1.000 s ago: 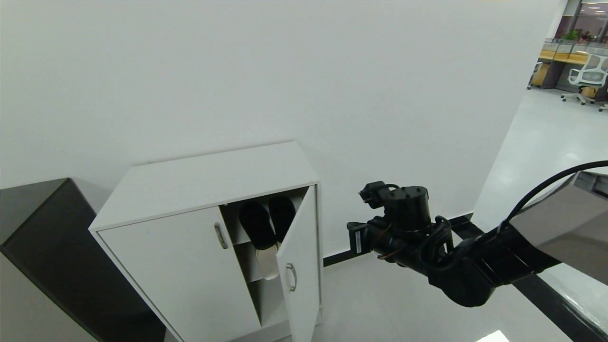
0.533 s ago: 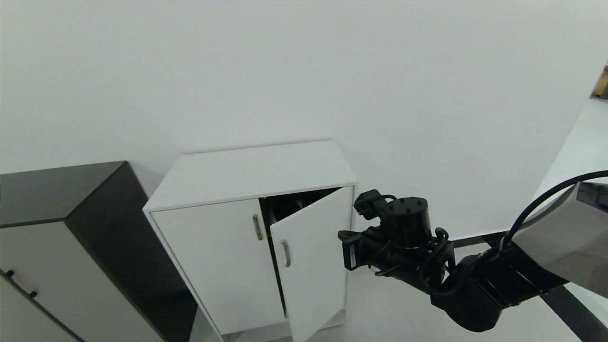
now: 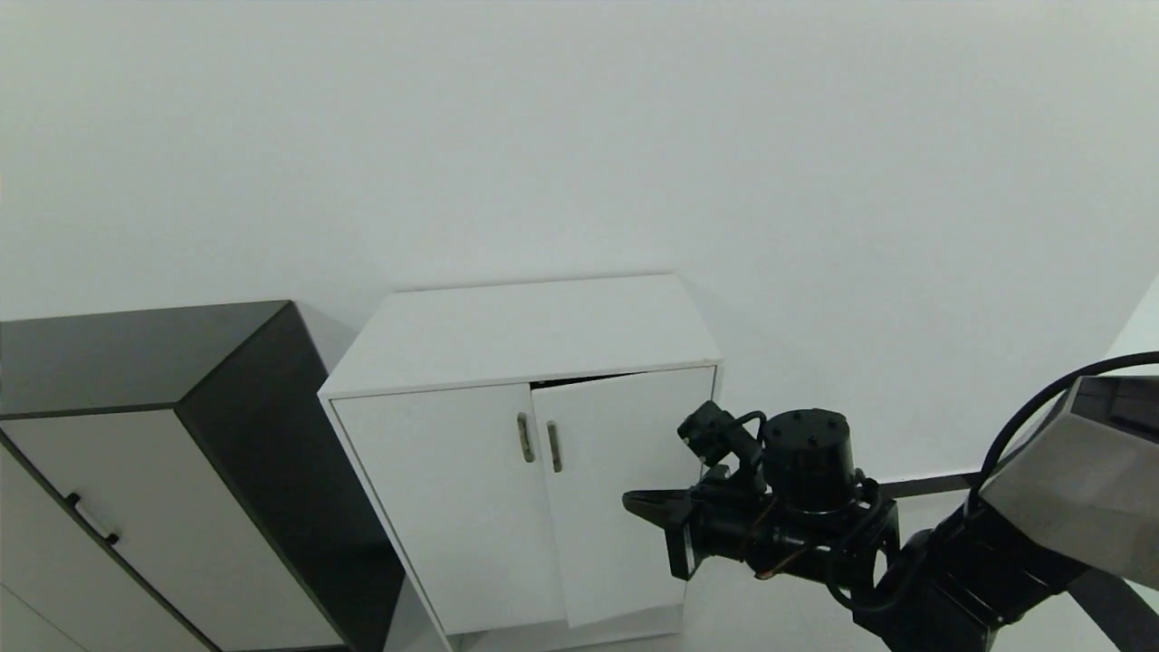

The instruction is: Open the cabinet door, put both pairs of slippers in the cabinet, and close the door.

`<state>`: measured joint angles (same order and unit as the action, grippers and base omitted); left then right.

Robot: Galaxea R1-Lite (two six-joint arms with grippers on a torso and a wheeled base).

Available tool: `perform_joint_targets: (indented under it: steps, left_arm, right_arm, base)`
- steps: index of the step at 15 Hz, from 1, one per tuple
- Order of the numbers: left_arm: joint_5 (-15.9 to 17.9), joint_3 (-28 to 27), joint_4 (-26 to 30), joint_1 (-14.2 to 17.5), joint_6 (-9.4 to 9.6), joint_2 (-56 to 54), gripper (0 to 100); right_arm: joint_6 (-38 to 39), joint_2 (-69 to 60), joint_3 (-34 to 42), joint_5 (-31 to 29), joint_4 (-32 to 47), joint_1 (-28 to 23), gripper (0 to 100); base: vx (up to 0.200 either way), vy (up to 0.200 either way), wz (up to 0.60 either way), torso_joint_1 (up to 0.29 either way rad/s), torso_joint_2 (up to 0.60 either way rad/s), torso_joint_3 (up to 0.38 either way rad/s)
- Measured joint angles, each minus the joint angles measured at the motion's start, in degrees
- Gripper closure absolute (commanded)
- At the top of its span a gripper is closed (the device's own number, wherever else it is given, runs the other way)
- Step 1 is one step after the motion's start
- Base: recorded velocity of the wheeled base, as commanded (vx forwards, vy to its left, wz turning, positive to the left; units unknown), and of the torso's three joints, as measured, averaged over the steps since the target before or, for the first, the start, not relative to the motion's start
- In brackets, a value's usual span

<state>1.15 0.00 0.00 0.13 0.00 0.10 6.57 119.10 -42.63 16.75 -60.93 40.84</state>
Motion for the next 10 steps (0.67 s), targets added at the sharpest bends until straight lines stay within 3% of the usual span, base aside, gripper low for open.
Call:
perform_joint_targets:
  steps: [6, 10]
  left_arm:
    - [0.0, 0.0, 0.0, 0.09, 0.0, 0.0, 100]
    - [-0.02, 0.0, 0.0, 0.0, -0.07, 0.0, 100]
  right_arm:
    - [-0.17, 3.11, -1.38, 0.13, 0.04, -0.62, 100]
    - [-0.12, 7.96, -6.42, 0.11, 0.22, -0.49, 100]
  base:
    - [0.2, 0.0, 0.0, 0.006, 0.0, 0.0]
    - [0.0, 0.0, 0.0, 0.0, 0.0, 0.0]
